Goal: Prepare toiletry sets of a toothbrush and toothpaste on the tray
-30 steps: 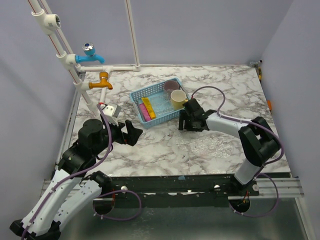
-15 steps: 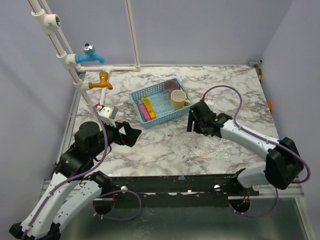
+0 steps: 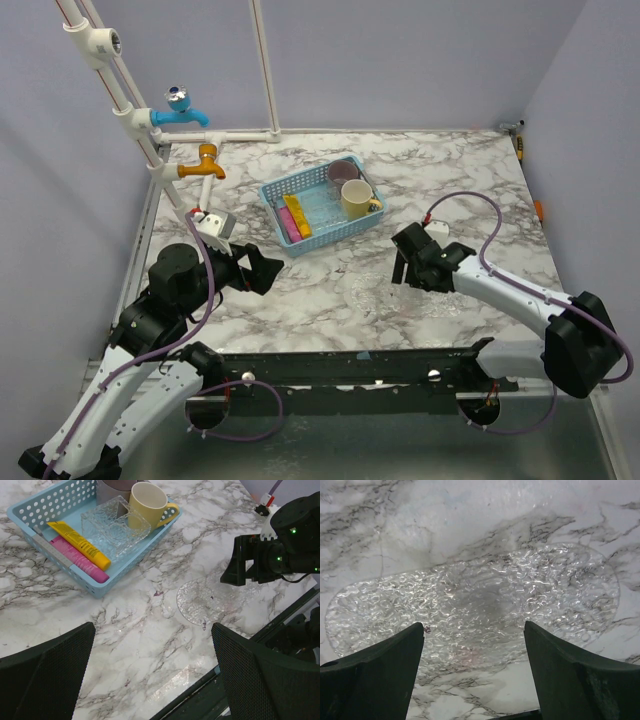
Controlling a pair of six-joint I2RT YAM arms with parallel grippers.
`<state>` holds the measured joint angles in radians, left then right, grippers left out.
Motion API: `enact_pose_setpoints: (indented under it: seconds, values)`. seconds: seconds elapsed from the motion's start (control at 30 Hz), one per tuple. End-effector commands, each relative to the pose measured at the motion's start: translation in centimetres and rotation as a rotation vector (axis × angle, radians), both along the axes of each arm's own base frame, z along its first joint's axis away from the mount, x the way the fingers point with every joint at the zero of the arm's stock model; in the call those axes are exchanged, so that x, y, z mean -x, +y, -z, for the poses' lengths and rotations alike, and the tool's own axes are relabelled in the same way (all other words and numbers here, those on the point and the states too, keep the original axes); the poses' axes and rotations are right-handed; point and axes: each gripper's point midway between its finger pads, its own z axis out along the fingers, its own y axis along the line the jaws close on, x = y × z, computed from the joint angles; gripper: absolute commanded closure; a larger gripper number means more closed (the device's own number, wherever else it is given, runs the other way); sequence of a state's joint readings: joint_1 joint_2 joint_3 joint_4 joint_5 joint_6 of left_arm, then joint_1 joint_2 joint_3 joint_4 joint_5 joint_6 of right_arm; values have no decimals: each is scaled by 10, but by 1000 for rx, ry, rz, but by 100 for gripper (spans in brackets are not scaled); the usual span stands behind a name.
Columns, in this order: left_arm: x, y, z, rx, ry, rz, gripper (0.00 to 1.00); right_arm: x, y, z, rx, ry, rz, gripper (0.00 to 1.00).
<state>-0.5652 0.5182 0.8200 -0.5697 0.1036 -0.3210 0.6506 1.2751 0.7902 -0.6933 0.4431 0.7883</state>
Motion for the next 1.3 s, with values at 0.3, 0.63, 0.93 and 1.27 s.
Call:
enact_pose_setpoints:
  seconds: [0.3,0.63,0.93,1.27]
  values:
    - [3,-5,3,8,9,27,1,23,14,30,-112,79,-49,16]
    - [3,-3,2,9,4,21,1,25,29,45,-167,115,-104,17]
    - [3,-4,2,10,4,24,1,27,43,56,-175,143,-144,17]
    - [3,-3,2,7,4,22,1,34,68,61,-189,160,-196,18]
